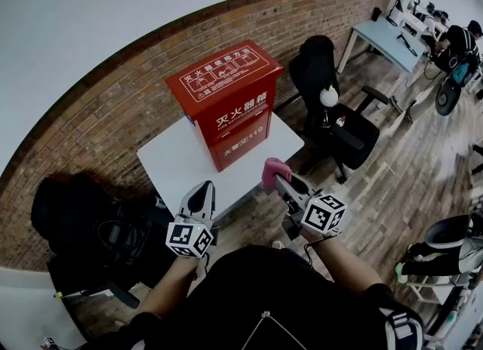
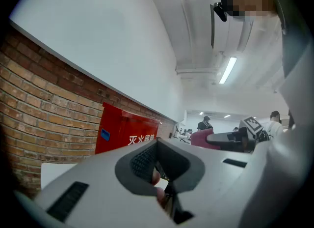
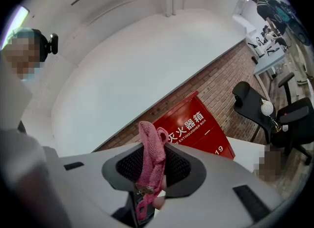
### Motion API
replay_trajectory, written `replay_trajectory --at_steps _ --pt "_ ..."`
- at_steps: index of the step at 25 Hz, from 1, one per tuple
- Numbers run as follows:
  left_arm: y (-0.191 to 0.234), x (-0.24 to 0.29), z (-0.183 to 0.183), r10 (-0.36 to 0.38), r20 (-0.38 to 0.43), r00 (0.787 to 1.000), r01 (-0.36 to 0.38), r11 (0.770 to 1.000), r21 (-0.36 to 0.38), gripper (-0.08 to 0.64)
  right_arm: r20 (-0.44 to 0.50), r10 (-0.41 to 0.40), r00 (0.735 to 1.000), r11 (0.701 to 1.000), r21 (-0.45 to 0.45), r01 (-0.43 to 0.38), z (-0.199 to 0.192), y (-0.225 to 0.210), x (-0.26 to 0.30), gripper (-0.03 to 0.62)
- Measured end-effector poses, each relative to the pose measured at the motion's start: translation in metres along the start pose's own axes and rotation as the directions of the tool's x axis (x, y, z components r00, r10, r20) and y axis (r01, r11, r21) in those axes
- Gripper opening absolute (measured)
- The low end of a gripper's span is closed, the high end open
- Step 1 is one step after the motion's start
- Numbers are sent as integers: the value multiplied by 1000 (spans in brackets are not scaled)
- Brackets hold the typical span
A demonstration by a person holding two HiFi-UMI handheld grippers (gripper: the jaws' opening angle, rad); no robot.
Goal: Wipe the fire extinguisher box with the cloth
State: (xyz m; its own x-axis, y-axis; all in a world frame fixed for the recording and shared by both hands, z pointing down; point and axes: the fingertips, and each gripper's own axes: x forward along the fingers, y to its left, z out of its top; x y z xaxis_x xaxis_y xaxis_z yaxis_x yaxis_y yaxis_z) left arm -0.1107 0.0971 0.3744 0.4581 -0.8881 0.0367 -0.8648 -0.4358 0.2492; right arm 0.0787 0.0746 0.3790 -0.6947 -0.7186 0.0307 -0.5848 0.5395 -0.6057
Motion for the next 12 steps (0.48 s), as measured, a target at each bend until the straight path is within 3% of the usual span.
replay_trajectory --at_steps 12 --pt "36 -13 -10 -13 -21 1000 12 999 -43 21 67 -70 995 993 98 63 -2 -3 13 114"
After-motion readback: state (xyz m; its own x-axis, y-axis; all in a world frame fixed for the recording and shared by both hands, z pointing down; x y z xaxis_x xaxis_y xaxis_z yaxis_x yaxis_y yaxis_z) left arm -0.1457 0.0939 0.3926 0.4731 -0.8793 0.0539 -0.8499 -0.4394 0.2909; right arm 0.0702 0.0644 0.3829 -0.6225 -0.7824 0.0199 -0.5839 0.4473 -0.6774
